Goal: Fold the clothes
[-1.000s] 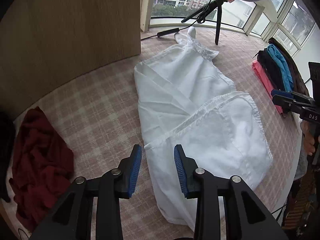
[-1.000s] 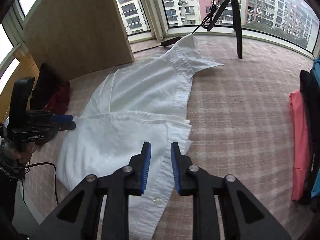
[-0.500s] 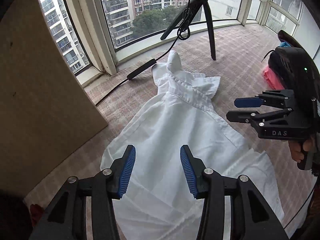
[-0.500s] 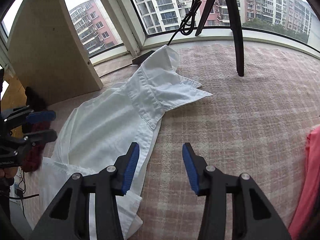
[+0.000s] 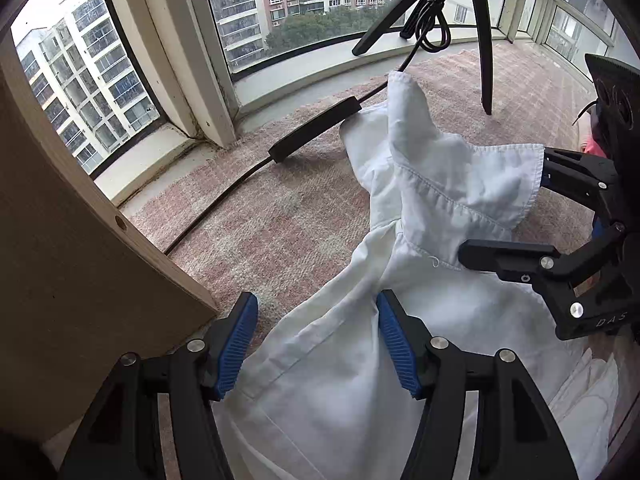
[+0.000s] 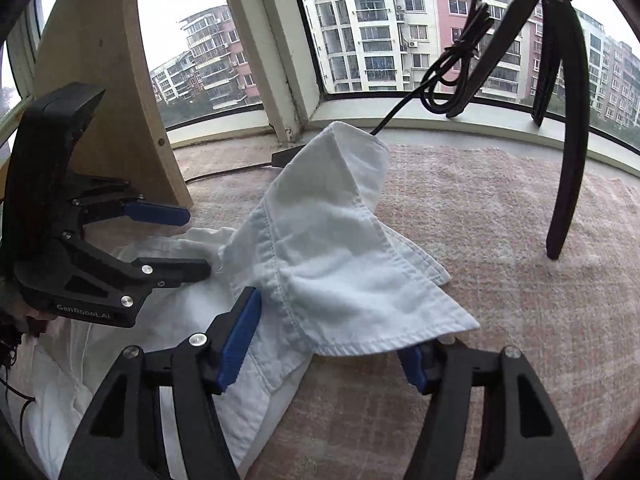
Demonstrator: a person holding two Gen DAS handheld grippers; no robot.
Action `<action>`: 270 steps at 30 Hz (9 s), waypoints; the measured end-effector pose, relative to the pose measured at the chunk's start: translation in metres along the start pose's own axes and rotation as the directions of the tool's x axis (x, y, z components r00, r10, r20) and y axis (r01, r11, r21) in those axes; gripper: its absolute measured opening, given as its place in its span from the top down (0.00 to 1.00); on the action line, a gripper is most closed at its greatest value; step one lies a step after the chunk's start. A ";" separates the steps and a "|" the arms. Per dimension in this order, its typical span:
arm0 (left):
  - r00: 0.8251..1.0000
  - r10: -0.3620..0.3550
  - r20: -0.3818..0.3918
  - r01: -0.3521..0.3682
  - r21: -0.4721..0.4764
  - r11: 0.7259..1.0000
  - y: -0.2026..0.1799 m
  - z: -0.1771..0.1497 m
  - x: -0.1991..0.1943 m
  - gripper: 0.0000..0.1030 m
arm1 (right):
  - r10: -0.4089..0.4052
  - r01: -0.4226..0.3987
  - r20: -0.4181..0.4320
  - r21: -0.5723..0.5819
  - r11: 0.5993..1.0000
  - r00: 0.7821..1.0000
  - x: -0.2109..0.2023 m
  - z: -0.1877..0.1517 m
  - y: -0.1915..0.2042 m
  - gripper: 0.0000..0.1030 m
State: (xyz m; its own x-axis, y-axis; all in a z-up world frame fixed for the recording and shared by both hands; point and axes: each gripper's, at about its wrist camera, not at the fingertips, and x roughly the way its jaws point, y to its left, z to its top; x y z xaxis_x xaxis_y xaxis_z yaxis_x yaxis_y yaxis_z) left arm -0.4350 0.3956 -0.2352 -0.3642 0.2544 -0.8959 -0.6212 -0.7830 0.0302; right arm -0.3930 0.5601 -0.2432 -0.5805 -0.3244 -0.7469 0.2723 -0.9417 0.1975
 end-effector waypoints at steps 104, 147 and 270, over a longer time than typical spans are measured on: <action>0.977 -0.178 -0.116 0.117 -0.408 0.906 0.037 -0.201 -0.119 0.30 | -0.010 0.143 -0.254 0.513 0.847 0.967 -0.123 -0.144 0.095 0.40; 0.972 -0.236 0.000 0.232 -0.186 0.955 -0.012 -0.227 -0.153 0.79 | -0.234 0.273 -0.179 0.240 0.932 0.956 -0.136 -0.134 0.164 0.83; 0.958 0.033 0.285 -0.014 -0.069 0.997 -0.327 -0.232 -0.356 0.25 | -0.451 0.398 0.116 0.317 0.861 0.885 -0.493 -0.290 0.099 0.39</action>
State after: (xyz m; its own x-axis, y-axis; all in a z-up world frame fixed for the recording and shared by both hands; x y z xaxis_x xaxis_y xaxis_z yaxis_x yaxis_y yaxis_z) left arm 0.0590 0.4298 -0.0293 -0.5673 0.3798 -0.7307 -0.5665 -0.8240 0.0116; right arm 0.1427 0.6525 -0.0396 -0.7257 0.1278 -0.6760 -0.2398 -0.9680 0.0745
